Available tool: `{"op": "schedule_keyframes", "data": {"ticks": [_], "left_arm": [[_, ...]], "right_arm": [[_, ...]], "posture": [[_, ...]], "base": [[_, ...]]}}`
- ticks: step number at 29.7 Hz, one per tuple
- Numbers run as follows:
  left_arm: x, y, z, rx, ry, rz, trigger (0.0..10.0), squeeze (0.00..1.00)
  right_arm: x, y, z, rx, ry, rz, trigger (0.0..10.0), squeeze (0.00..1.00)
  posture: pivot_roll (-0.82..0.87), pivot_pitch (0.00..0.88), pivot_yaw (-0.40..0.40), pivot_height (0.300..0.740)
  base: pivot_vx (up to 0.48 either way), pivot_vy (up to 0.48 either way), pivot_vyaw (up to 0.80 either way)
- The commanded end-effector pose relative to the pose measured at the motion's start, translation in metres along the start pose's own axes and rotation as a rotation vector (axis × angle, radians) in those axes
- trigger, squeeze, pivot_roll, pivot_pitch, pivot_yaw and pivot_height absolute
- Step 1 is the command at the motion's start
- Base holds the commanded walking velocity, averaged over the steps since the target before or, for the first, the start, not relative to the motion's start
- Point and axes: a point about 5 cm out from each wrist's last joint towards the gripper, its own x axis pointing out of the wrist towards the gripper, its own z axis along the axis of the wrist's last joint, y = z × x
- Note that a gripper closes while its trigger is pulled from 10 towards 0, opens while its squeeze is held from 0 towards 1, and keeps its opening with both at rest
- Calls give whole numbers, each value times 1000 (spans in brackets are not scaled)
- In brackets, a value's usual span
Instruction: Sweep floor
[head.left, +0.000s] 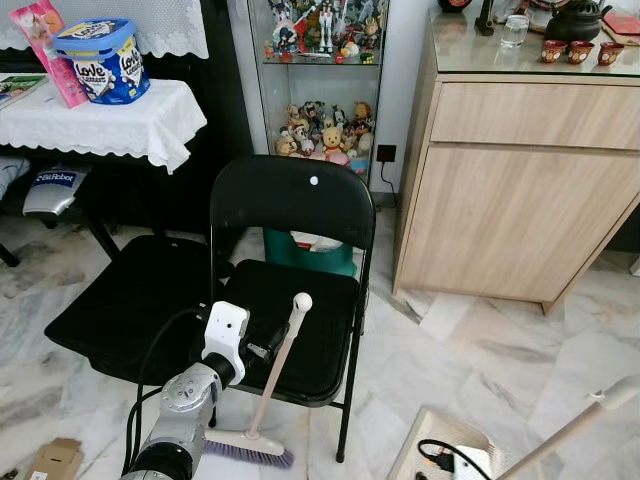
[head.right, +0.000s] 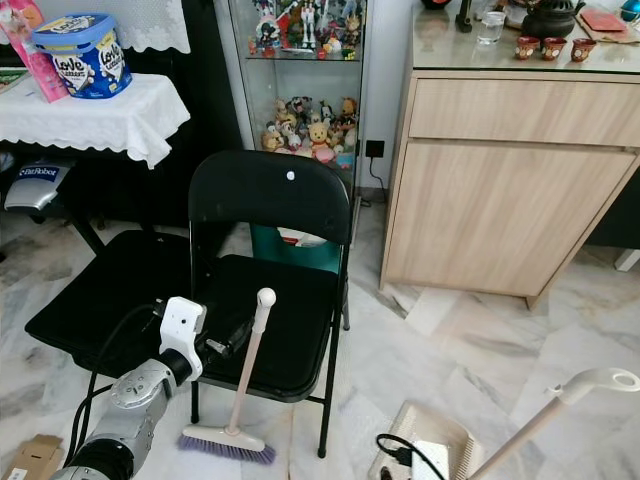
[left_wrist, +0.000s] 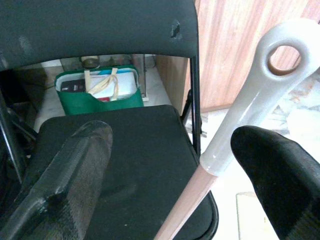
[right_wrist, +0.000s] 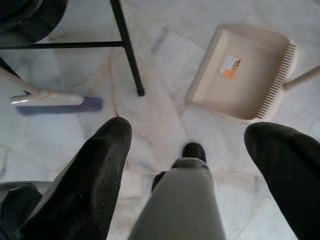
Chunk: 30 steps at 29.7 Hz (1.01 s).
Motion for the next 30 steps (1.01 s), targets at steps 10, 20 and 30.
{"op": "schedule_keyframes", "data": {"ticks": [10, 20, 30], "left_arm": [[11, -9, 2, -22, 33, -49, 10000, 0], [16, -12, 1, -31, 57, -50, 10000, 0], [2, 15, -4, 5, 79, 74, 10000, 0]], "right_arm": [[-3, -27, 1, 36, -17, -56, 10000, 0], [-6, -32, -5, 47, -16, -66, 10000, 0], [0, -3, 3, 36, -17, -38, 10000, 0]], "posture": [[-126, 30, 100, 740], [-137, 35, 106, 740], [-124, 37, 95, 740]], "base": [[0, 0, 0], [0, 0, 0], [0, 0, 0]]}}
